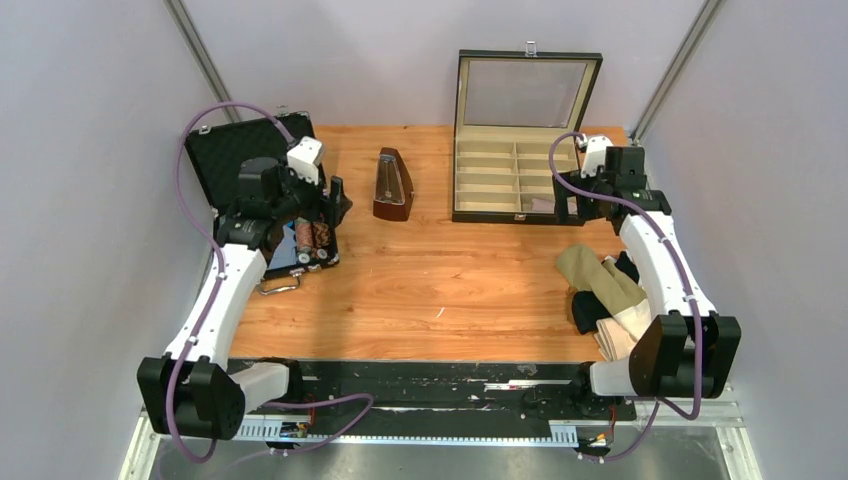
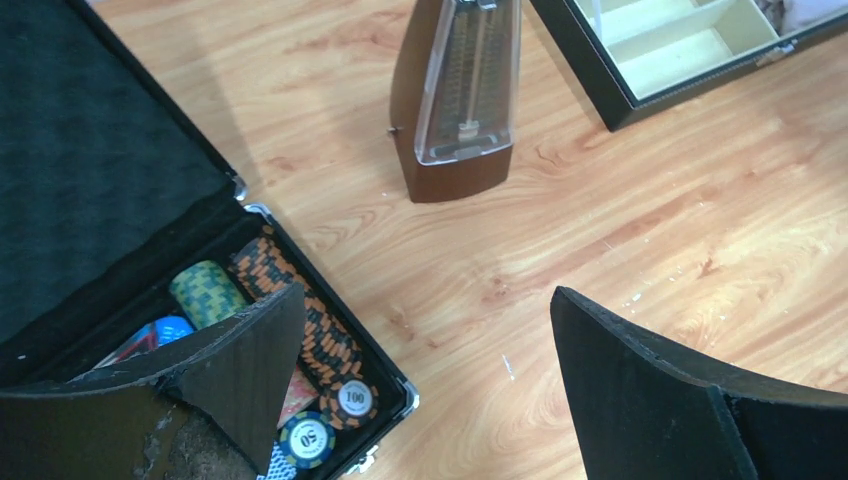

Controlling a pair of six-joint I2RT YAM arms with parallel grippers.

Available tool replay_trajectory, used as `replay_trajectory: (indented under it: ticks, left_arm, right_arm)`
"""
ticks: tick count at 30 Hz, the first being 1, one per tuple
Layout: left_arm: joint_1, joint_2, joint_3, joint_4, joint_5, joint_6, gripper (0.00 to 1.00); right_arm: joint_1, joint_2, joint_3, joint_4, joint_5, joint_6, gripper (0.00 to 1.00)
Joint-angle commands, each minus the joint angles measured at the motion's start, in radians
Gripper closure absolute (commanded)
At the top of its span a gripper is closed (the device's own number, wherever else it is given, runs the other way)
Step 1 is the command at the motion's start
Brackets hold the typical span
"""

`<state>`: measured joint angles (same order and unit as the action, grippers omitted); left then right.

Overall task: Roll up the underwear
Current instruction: Pick up the underwear from the corner of the board.

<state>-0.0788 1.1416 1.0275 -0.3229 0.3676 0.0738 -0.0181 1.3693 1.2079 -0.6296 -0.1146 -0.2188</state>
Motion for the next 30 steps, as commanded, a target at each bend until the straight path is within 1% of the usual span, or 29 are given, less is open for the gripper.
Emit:
replay_trajectory:
  ticks: [1, 2, 4, 6, 10, 13, 15, 18, 19, 22, 24, 28, 30]
  left_arm:
    - [0.004, 0.038, 0.014, -0.017, 0.084, 0.002, 0.0]
    - [0.001, 0.044, 0.016, -0.017, 0.087, -0.008, 0.0]
    - [-0.01, 0.065, 0.03, -0.017, 0.088, -0.034, 0.0]
    - [-0.033, 0.084, 0.049, -0.013, 0.107, -0.047, 0.0]
    - [-0.105, 0.12, 0.075, -0.025, 0.115, 0.0, 0.0]
    - [-0.151, 0.16, 0.101, -0.055, 0.121, 0.031, 0.0]
    - [-0.161, 0.174, 0.101, -0.053, 0.124, 0.018, 0.0]
    - [-0.17, 0.191, 0.105, -0.061, 0.138, 0.007, 0.0]
    - [-0.173, 0.196, 0.115, -0.069, 0.145, 0.015, 0.0]
    - [-0.18, 0.23, 0.151, -0.122, 0.154, 0.028, 0.0]
    - [-0.18, 0.244, 0.172, -0.131, 0.158, 0.028, 0.0]
    - [-0.18, 0.244, 0.174, -0.105, 0.163, 0.02, 0.0]
    - [-0.18, 0.246, 0.176, -0.108, 0.168, 0.021, 0.0]
  right_arm:
    - [0.001, -0.047, 0.014, -0.079, -0.069, -0.116, 0.0]
    - [0.002, -0.049, 0.024, -0.135, -0.118, -0.17, 0.0]
    - [0.002, -0.043, 0.049, -0.214, -0.111, -0.172, 0.0]
    - [-0.001, -0.058, 0.044, -0.245, -0.055, -0.177, 0.0]
    - [-0.016, -0.104, -0.022, -0.278, 0.095, -0.2, 0.08]
    - [-0.086, -0.11, -0.039, -0.329, 0.113, -0.177, 0.15]
    - [-0.154, -0.1, -0.022, -0.359, 0.084, -0.153, 0.2]
    - [-0.249, -0.067, -0.009, -0.378, 0.063, -0.13, 0.33]
    - [-0.277, -0.055, -0.007, -0.382, 0.059, -0.127, 0.35]
    - [-0.342, -0.031, -0.007, -0.411, 0.039, -0.144, 0.42]
    - [-0.364, -0.019, -0.021, -0.442, 0.04, -0.17, 0.46]
    - [-0.389, -0.003, -0.05, -0.475, 0.11, -0.209, 0.44]
    - [-0.401, 0.008, -0.048, -0.497, 0.178, -0.228, 0.44]
